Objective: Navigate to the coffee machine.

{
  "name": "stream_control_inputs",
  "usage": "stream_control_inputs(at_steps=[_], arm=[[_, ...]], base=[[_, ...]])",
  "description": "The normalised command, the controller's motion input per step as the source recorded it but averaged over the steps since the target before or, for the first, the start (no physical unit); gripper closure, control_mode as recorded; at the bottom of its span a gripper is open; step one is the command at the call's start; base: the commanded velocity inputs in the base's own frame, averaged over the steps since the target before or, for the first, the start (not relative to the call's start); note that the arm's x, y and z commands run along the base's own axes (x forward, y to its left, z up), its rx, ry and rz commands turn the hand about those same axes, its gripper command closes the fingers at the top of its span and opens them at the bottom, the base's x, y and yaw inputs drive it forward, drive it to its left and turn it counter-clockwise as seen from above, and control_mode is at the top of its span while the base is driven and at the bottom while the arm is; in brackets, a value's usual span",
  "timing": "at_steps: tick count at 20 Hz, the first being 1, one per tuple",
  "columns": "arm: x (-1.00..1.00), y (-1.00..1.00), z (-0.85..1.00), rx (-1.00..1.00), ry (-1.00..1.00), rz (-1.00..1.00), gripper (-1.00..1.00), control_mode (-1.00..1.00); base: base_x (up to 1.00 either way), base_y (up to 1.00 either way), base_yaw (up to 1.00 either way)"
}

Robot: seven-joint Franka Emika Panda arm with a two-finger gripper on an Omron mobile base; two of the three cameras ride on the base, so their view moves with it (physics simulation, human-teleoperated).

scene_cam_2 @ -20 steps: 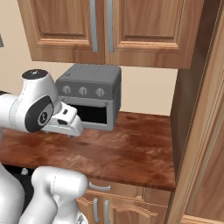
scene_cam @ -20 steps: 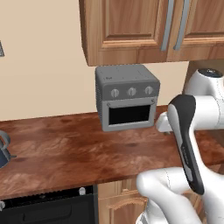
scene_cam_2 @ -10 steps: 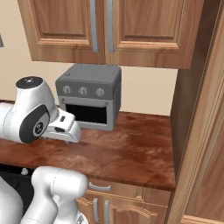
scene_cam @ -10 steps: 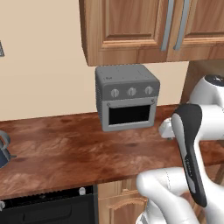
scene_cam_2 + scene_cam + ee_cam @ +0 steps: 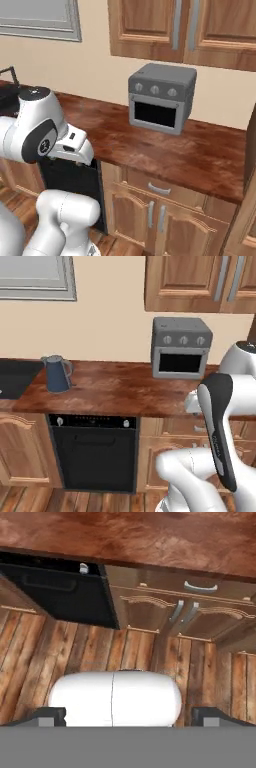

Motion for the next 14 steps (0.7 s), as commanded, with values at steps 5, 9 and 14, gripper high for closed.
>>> stream_control_inputs(at_steps=[5,9,14], arm=[[0.00,0.00,0.00,0.00,0.00,0.00,-1.00,1.00],[0.00,0.00,0.00,0.00,0.00,0.00,-1.00,1.00],[0.00,0.00,0.00,0.00,0.00,0.00,-1.00,1.00]], base=[[-0.36,0.71,0.93],[-0.30,0.28,1.00],[-0.13,0.14,0.99]])
